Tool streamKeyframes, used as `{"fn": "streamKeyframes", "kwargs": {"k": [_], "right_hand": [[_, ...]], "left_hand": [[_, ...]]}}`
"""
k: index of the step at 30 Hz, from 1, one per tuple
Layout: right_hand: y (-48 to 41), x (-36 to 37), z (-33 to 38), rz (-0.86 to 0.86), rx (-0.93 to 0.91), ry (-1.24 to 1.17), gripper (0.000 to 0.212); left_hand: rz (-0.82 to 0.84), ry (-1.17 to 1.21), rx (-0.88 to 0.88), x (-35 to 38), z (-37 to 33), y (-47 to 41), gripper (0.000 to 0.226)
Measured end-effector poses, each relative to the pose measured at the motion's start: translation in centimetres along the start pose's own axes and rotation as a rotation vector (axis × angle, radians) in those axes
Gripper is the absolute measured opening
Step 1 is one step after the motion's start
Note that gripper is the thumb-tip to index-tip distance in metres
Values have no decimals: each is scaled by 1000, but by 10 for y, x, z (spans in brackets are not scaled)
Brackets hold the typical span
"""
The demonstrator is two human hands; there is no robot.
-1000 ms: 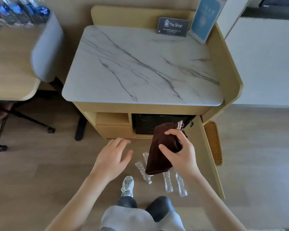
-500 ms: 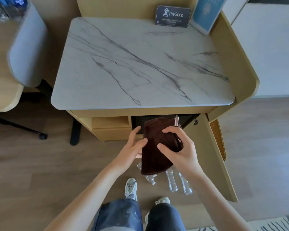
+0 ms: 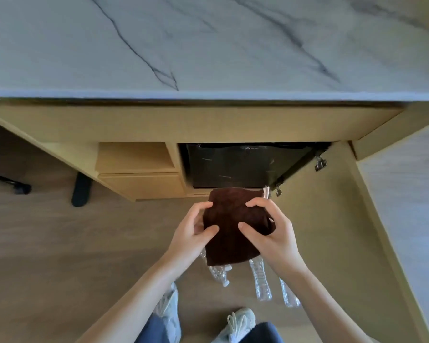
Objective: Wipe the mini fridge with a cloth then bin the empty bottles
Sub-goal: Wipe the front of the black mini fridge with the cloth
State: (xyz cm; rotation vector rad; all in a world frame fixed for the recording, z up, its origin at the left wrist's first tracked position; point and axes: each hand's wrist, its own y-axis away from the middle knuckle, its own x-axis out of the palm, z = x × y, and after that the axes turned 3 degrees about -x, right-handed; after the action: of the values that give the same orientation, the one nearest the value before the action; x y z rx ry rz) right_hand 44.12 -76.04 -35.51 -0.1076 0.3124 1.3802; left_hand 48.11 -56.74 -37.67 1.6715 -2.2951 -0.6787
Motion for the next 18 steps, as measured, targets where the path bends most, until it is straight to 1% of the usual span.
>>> {"fn": "streamKeyframes", "kwargs": {"k": [4,11,15,18], "right_hand": [[-33,26,-97,-24,-18,18,41],[-85,71,-255,-45,-163,56,44],[-109,82,-317,-29,-251,99,43],[-121,83,-343,-8,-290,100,41]], "left_hand": [[0,-43,52,8,80,-72,45],[100,-44,90,14,217,-200,41],[138,-69,169,25,273,-252,39],[167,-97,245,33,298,-277,39]]}}
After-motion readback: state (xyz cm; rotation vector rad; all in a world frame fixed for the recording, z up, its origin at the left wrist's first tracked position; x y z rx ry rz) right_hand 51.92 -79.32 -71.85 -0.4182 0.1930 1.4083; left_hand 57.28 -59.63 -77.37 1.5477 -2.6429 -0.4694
